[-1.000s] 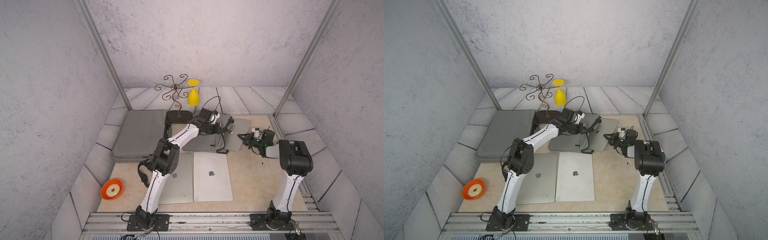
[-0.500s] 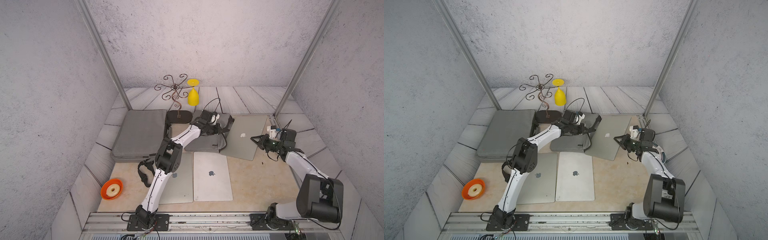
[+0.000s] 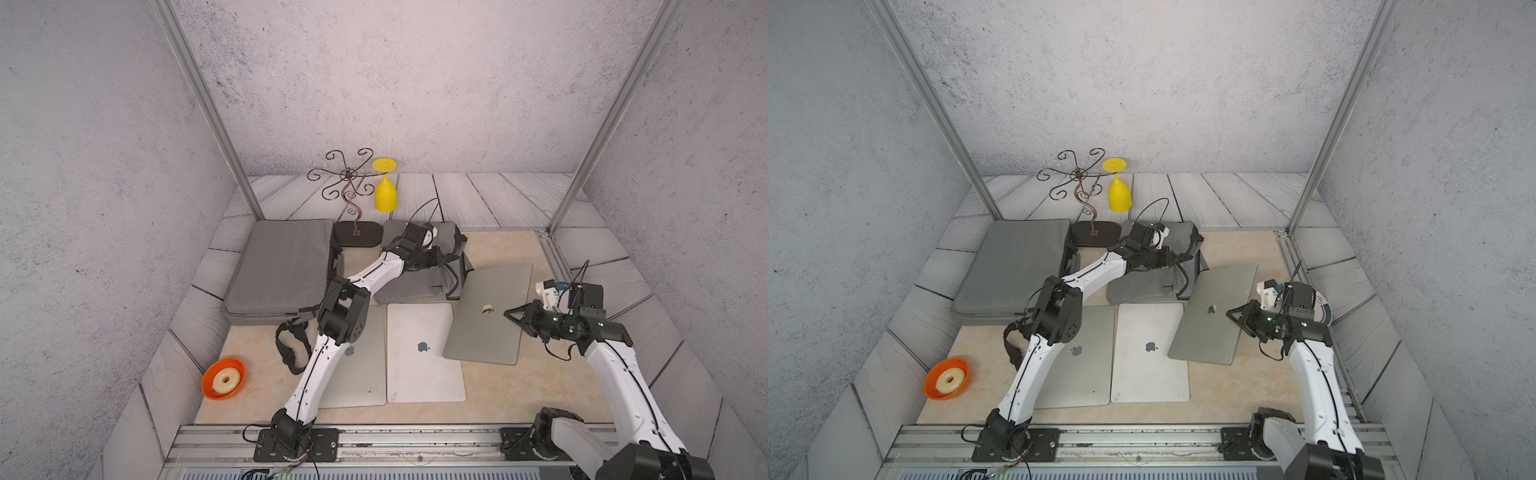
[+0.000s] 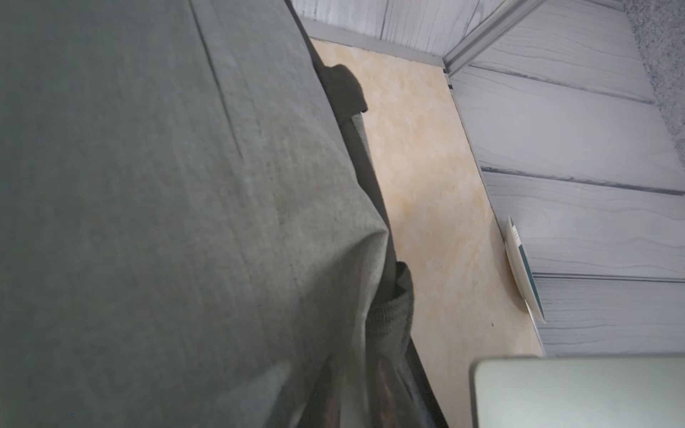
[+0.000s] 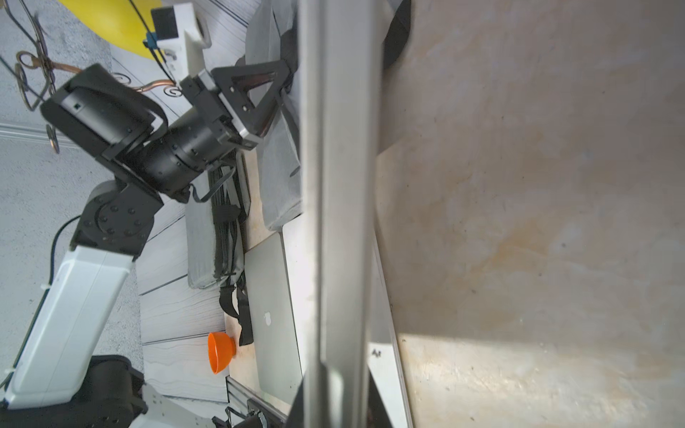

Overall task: Open the zippered laptop bag and take out the laptop
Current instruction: Place the laptop at the center of the board.

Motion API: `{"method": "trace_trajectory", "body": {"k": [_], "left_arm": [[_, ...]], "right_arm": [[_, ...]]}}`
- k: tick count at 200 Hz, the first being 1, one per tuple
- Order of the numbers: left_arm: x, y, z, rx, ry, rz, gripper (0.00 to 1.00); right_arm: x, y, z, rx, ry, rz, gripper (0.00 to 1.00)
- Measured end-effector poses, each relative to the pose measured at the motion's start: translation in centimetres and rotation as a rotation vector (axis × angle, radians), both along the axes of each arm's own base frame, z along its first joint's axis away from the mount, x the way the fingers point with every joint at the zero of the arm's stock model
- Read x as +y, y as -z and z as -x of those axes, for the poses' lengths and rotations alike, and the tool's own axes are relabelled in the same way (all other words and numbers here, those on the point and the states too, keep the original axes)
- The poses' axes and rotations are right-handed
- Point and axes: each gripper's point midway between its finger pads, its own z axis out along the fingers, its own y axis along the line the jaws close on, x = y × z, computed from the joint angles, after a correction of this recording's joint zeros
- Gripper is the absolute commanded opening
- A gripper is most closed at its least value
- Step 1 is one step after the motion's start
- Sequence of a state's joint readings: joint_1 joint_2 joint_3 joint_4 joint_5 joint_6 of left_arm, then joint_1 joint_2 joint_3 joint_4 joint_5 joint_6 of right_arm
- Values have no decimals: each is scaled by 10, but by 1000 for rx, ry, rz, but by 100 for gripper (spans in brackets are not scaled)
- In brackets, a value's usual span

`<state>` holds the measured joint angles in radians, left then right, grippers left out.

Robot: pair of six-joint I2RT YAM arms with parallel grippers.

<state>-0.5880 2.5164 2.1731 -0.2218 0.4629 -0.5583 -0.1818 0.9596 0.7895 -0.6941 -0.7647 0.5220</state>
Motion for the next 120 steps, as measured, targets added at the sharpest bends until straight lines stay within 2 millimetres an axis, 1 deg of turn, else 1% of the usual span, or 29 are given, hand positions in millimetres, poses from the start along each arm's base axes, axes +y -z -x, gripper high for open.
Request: {"method": "trace_trajectory", "body": {"k": [16, 43, 57, 69, 84, 96, 112, 120], "left_arm": [[6, 1, -7, -9, -22, -5, 34], [15, -4, -18, -28, -43, 6, 40], [17, -7, -19, -31, -40, 14, 43], [16, -12, -16, -33, -28, 22, 46], [16, -24, -5, -32, 0, 29, 51], [21, -38, 10, -25, 24, 30, 56], [32, -65, 34, -22, 53, 45, 64], [40, -81, 46, -23, 63, 61, 66]], "right_arm": [[3, -2, 14, 12, -4, -1, 0], [8, -7, 37, 21, -20, -5, 0], [12, -10, 47, 18, -34, -17, 0], [16, -14, 53, 13, -49, -34, 0], [21, -18, 59, 2, -71, -54, 0], [25, -22, 62, -12, -92, -71, 0], [30, -25, 63, -36, -117, -95, 0], [32, -25, 63, -47, -127, -111, 0]]}}
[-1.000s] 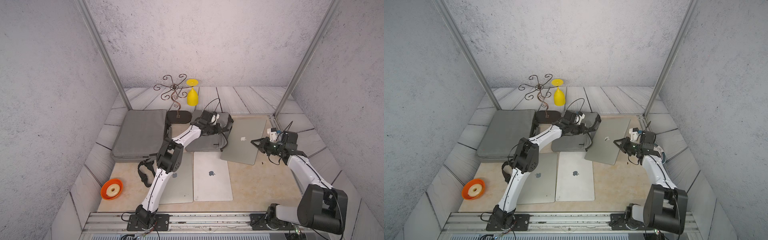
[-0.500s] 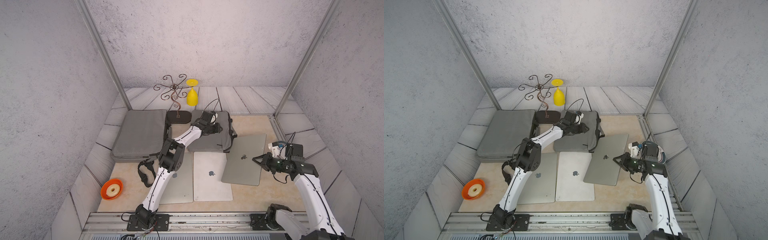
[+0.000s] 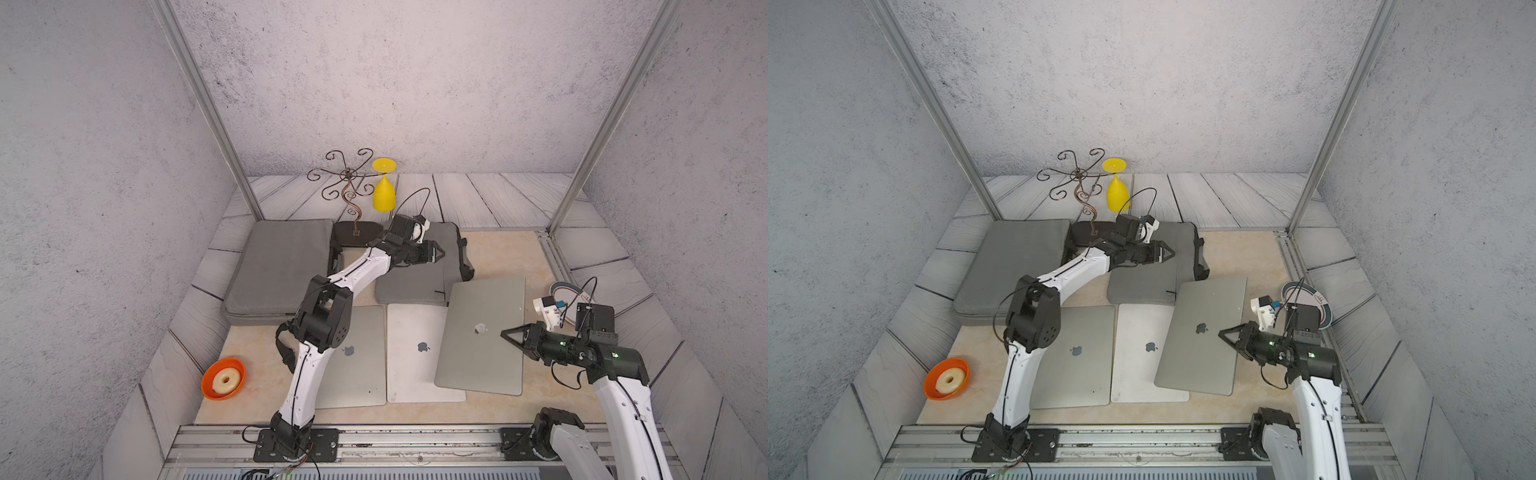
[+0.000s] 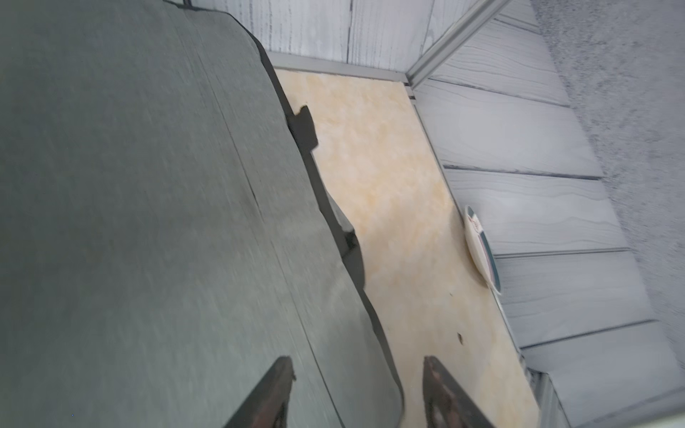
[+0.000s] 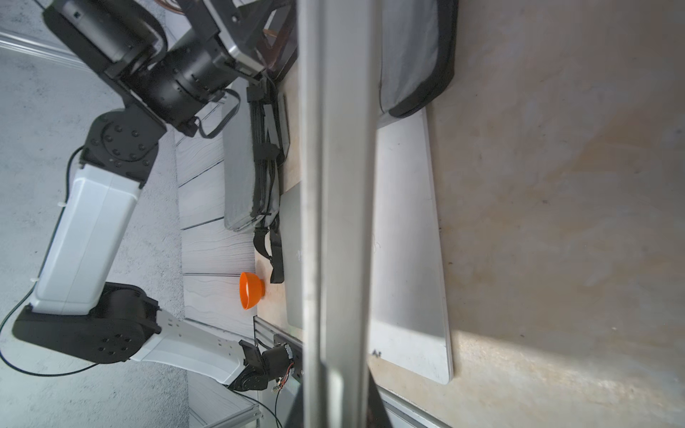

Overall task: Open the zippered laptop bag and take out the laptop
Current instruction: Place the laptop at the center of the board.

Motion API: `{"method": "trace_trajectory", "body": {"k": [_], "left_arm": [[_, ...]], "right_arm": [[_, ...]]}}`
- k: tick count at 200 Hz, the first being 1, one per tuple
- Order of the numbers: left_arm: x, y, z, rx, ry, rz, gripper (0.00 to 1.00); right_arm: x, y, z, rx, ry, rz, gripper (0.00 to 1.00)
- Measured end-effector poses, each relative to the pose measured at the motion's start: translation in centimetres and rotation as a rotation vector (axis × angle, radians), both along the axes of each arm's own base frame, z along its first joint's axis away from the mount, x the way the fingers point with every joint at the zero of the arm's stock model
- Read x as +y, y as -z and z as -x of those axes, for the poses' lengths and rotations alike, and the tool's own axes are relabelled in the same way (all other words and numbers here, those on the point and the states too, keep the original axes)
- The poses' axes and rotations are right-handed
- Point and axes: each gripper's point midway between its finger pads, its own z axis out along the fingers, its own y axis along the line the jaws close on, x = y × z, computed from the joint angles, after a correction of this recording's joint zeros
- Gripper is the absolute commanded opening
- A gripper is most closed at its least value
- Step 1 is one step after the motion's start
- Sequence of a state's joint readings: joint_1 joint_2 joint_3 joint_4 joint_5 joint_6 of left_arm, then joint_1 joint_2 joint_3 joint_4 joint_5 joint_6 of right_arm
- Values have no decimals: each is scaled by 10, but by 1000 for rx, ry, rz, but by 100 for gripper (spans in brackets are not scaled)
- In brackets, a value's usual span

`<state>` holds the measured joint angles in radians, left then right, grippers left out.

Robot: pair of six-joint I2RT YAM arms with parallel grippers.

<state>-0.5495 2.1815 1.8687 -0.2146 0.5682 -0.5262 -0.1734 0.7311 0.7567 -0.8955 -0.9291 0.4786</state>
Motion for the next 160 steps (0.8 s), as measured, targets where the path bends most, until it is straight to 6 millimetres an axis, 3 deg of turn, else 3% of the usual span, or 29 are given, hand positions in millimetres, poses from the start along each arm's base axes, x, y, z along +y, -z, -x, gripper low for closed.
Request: {"method": "trace_trajectory", "body": {"k": [25, 47, 66, 104, 160], "left_arm": [[27, -48, 33, -10, 36, 65, 69], [53, -70, 64, 0, 75, 110, 74], [73, -68, 88, 40, 108, 128, 77], [108, -44, 124, 160, 155, 161, 78], [108, -33, 162, 274, 242, 277, 76]], "right_arm": [[4, 5, -7, -13, -5, -47, 0], [7, 5, -18, -35, -3, -83, 0], [10, 3, -29, -61, -5, -125, 0], [18, -1, -48, -87, -28, -205, 0], [49, -10, -74, -87, -102, -336, 0]]}}
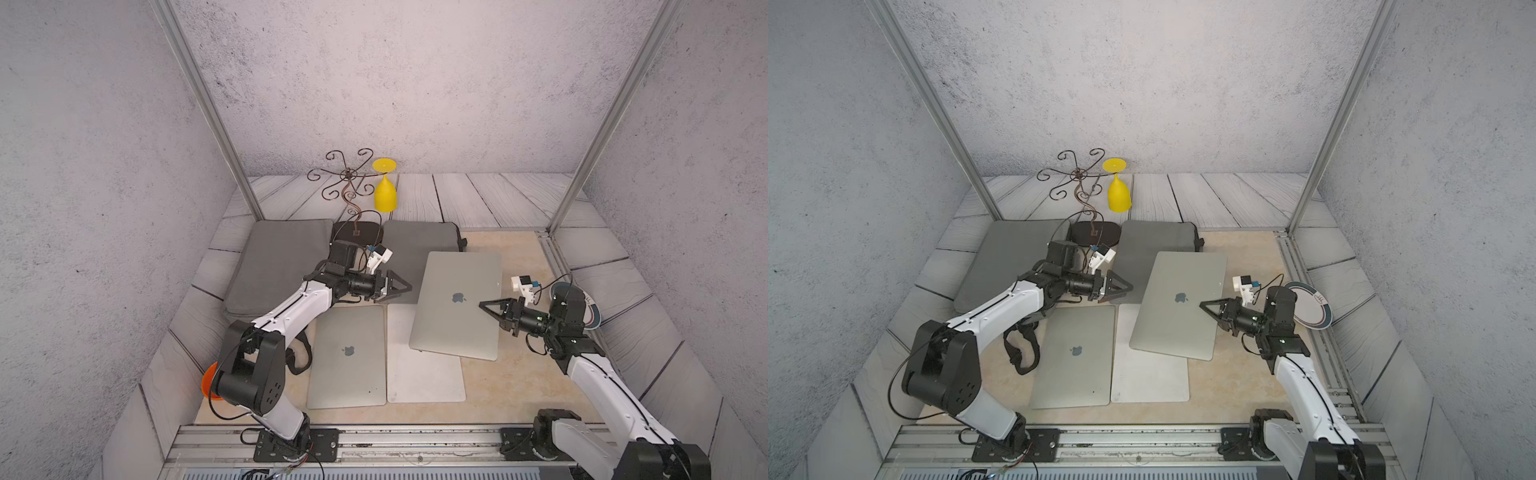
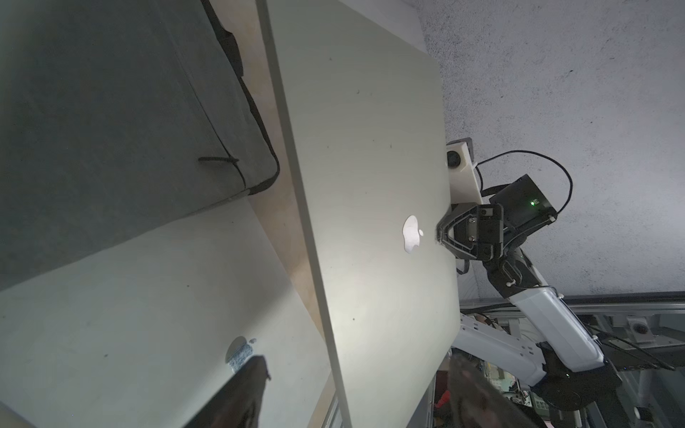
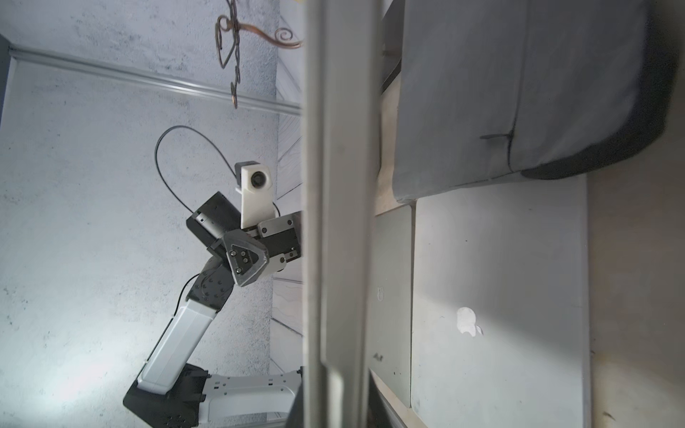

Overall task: Open the zippered laptop bag and take out the laptop
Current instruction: Place the laptop at the center of the board.

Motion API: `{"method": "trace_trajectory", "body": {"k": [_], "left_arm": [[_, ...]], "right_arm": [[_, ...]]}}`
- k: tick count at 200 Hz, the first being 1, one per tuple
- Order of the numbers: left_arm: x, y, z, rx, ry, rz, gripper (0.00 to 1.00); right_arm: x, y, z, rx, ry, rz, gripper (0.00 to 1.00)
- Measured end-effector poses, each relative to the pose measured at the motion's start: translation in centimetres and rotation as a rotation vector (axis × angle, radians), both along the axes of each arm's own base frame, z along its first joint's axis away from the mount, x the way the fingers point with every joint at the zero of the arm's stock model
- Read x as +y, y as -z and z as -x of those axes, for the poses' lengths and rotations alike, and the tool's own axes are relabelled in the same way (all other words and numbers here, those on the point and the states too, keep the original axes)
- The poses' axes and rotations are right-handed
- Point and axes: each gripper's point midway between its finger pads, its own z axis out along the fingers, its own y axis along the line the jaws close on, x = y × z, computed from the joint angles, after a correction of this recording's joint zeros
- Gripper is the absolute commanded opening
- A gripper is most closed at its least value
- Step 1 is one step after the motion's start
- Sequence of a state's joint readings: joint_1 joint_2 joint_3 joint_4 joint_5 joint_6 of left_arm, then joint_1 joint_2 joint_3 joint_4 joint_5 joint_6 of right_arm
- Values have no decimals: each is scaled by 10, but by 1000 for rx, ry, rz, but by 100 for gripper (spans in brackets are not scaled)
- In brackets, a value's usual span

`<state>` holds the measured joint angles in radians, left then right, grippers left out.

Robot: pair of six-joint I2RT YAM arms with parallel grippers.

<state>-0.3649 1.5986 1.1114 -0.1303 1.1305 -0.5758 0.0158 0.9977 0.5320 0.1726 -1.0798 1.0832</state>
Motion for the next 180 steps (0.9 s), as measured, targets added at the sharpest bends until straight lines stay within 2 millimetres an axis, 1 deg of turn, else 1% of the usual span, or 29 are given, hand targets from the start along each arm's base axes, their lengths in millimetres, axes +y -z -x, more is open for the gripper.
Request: {"method": "trace_trajectory", "body": {"k": [31, 61, 85, 111, 136, 164, 180], "left_arm": [[-2, -3, 3, 25, 13, 40, 75], [-4, -5, 3, 47, 9, 72, 71], [-5, -11, 2, 45, 13, 91, 64], [-4, -14, 2, 55, 3, 103, 52], [-5, -15, 1, 80, -8, 122, 46], [-5, -19, -2, 99, -24, 137, 43], [-5, -22, -2, 109, -29, 145, 36]], "right_arm": [[17, -10, -9, -17, -54, -64, 0], [29, -11, -14, -23, -86, -92, 0], [34, -9, -16, -19, -102, -102, 0], [39, -10, -20, -20, -127, -112, 0], [43, -12, -26, -35, -138, -123, 0], [45, -14, -32, -47, -152, -142, 0], [46, -16, -36, -55, -157, -152, 0]]}}
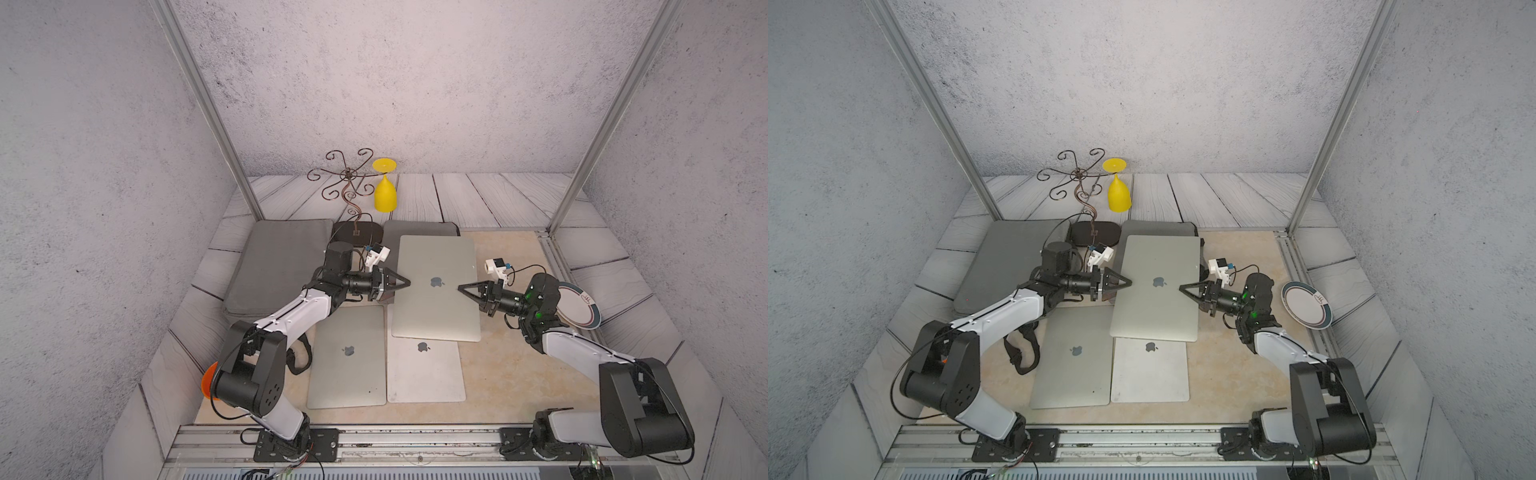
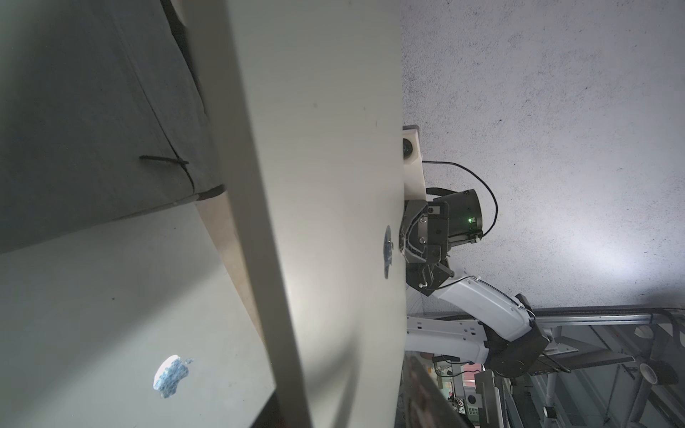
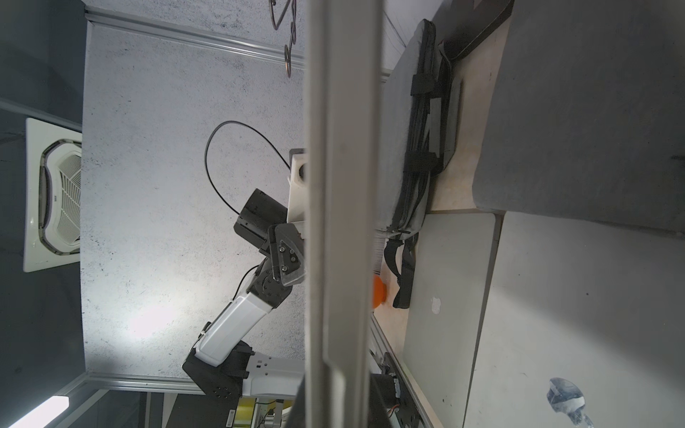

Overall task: Open the zippered laptop bag and take out the laptop
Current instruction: Place the laptop at the center of the board.

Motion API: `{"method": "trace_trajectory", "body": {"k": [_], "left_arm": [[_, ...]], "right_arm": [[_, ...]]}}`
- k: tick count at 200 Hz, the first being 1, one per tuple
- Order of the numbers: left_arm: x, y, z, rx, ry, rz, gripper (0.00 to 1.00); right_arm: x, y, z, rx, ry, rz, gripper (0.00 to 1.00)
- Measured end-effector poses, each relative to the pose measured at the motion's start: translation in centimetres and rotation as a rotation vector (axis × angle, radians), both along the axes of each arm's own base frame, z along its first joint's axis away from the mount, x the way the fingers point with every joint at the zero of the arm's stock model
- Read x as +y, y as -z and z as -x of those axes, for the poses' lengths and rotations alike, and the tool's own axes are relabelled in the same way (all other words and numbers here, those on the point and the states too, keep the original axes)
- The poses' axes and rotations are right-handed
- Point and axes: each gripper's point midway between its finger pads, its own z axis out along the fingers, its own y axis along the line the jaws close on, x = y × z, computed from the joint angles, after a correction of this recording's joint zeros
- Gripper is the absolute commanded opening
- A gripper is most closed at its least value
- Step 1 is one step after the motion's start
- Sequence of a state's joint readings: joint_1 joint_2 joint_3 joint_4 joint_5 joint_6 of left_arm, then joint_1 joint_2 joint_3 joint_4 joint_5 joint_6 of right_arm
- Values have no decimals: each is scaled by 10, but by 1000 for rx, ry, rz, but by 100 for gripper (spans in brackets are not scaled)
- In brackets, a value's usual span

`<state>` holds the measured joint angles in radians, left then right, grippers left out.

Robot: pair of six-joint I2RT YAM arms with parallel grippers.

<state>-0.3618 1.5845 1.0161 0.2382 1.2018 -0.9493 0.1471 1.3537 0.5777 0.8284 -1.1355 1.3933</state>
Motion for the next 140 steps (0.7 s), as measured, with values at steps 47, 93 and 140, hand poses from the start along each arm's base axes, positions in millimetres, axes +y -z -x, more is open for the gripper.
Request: {"method": "trace_trajectory", "body": {"k": [47, 93, 140], "left_arm": [[-1, -8, -1, 2, 0, 21, 33], [-2, -12, -1, 14, -3, 35, 23], [-2, -16, -2, 27, -9, 50, 17]], "right_arm": [[3, -7, -3, -33, -20, -15, 0], [5, -9, -6, -44, -26, -26, 0], [5, -9, -9, -61, -33, -31, 0]]}}
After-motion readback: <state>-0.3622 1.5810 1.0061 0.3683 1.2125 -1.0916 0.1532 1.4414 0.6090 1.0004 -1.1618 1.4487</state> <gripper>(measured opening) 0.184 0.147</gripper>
